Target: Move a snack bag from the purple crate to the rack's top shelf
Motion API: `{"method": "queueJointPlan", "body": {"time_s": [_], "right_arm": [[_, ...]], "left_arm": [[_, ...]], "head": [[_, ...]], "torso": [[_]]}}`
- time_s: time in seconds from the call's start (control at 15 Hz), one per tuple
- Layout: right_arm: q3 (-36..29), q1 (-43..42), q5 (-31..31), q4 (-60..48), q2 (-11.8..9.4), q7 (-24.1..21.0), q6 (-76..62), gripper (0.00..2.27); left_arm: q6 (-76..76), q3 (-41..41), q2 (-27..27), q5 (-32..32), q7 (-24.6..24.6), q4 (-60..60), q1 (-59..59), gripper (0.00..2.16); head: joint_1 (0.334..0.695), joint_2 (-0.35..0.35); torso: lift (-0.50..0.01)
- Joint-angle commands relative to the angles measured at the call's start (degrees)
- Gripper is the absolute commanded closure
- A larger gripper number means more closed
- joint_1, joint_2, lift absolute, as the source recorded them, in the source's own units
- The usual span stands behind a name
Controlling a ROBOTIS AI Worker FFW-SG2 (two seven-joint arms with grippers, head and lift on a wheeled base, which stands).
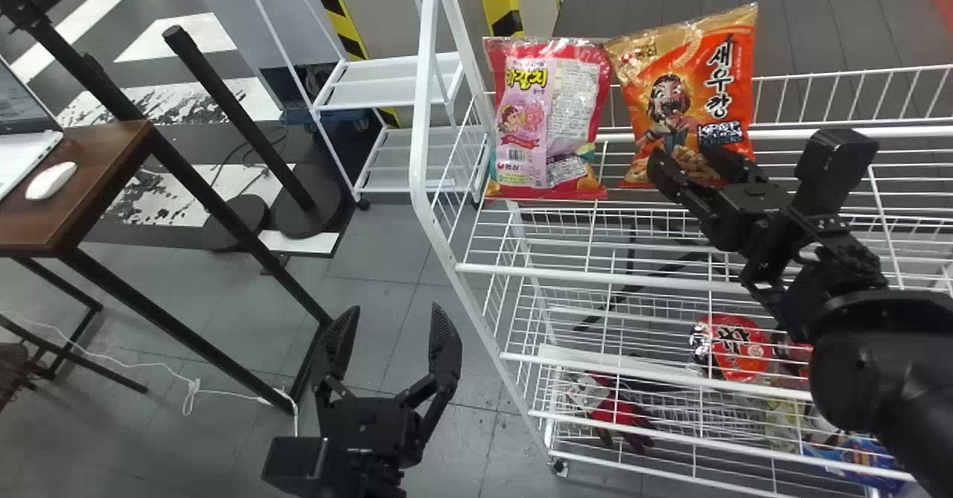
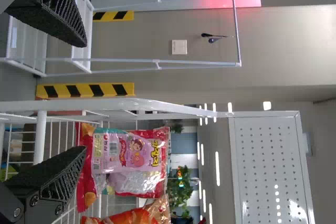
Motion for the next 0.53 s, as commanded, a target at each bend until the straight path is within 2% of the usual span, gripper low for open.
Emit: {"method": "queueJointPlan", "body": {"time_s": [0.0, 0.2, 0.47], "right_arm": [[0.00, 0.06, 0.53, 0.00, 0.05, 0.09, -0.50, 0.39], [0.53, 1.11, 2.99, -1.14, 0.05, 0.18, -3.13, 0.29], [0.62, 4.98, 6.77, -7.73, 0.05, 0.09, -3.13, 0.17]], "left_arm": [[0.00, 0.00, 0.00, 0.00, 0.00, 0.42, -0.23, 0.12], [-0.35, 0.00, 0.00, 0.09, 0.00, 0.42, -0.40, 0.12], [-1.58, 0.09, 0.09, 0.79, 0.00, -0.02, -0.05, 0.12]], "head": [[0.695, 0.350], [0.695, 0.350], [0.695, 0.350]], "torso": [[0.000], [0.000], [0.000]]}}
